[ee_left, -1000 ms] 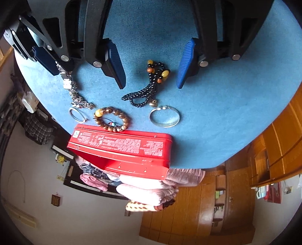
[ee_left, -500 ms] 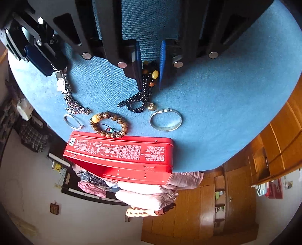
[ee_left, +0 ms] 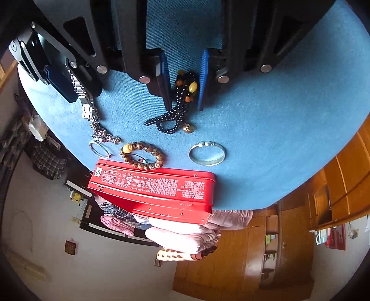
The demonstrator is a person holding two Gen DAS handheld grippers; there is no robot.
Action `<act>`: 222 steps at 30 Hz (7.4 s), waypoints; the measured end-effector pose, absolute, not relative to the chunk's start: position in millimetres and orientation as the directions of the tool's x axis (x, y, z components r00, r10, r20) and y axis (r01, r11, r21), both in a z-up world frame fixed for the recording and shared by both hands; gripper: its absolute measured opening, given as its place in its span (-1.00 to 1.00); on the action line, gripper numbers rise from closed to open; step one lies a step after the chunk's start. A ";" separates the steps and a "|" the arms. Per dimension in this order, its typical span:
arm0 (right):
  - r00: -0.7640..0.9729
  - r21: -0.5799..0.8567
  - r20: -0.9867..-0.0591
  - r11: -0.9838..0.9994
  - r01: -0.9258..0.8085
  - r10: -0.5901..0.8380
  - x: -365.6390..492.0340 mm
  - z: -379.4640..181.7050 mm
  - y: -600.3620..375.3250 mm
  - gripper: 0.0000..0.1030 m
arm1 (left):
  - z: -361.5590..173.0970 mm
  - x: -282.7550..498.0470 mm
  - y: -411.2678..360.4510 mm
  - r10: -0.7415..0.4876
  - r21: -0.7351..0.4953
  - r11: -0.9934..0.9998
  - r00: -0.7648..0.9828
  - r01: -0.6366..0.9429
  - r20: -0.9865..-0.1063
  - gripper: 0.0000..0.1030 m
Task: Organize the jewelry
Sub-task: 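Grasp the black bead bracelet with the left gripper while the right gripper holds the silver watch, then carry the black bead bracelet and silver watch over the red tin with both grippers, then open both grippers to drop the bracelet and watch into the tin, then withdraw both grippers from the red tin back over the jewelry, then grasp the silver chain with the right gripper while the left gripper approaches the wide silver bangle, then grasp the wide silver bangle with the left gripper while the right gripper holds the silver chain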
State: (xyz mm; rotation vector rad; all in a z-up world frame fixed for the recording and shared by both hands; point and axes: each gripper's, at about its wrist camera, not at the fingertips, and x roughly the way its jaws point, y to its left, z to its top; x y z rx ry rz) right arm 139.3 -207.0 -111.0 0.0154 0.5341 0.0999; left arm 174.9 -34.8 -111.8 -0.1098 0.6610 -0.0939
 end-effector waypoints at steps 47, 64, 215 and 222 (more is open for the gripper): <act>0.915 0.065 -0.358 0.983 -0.172 0.184 221.2 8.6 -240.7 -0.40 | -10.5 231.4 -41.5 -0.203 -0.164 0.975 0.897 0.148 -0.394 -0.76; 0.876 0.108 -0.445 0.983 -0.151 0.184 360.4 -6.0 -243.3 -0.40 | -6.5 370.6 -66.6 -0.178 -0.116 0.983 0.876 0.140 -0.449 -0.76; 0.682 0.144 -0.707 0.982 -0.122 0.188 228.7 -88.6 -229.2 -0.65 | -96.7 263.1 -10.5 -0.104 -0.146 0.989 0.658 -0.009 -0.745 -0.08; 0.704 0.129 -0.691 0.986 -0.105 0.165 222.9 -86.8 -227.6 -0.68 | -96.5 238.7 -25.3 -0.107 -0.126 0.992 0.680 0.021 -0.725 -0.08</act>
